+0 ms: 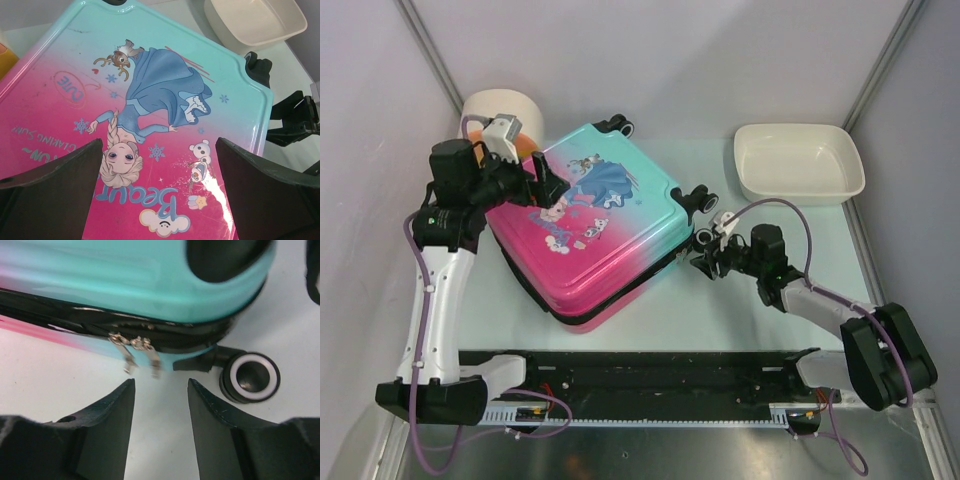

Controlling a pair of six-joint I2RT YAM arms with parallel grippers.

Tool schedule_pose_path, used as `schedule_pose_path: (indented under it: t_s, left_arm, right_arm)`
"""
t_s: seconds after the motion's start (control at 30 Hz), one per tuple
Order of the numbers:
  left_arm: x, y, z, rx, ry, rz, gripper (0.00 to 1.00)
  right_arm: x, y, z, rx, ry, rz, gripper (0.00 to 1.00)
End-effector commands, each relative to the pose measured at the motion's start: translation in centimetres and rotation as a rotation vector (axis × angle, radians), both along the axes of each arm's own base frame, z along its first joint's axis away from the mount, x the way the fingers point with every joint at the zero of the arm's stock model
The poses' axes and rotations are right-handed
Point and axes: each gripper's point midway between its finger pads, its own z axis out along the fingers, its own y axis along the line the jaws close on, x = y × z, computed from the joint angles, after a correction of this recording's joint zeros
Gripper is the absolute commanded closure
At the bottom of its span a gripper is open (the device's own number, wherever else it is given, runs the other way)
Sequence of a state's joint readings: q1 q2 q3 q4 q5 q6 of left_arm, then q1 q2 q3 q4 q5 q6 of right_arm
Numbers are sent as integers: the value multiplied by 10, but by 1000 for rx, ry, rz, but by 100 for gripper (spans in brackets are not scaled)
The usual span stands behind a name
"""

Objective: Open, take out, and arrange the luggage

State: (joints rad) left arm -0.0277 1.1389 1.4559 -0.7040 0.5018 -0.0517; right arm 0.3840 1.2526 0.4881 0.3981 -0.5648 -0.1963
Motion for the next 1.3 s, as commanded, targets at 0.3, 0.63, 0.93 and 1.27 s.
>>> schedule_pose_path:
  t_s: [0.3,0.63,0.93,1.27]
  left_arm:
    - [2,-2,3,26,-57,-28,0]
    - [4,-1,-2,24,-57,-19,0]
    - [2,-2,-12,16,-42,-18,0]
    - [0,-3,-25,13,-23,-24,0]
  right_arm:
    - [15,33,13,2,-180,33,51]
    - [28,29,6,-23,-201,-22,63]
    - [31,36,7,-7,-211,-28,62]
    - [19,50,16,37,-214,45,78]
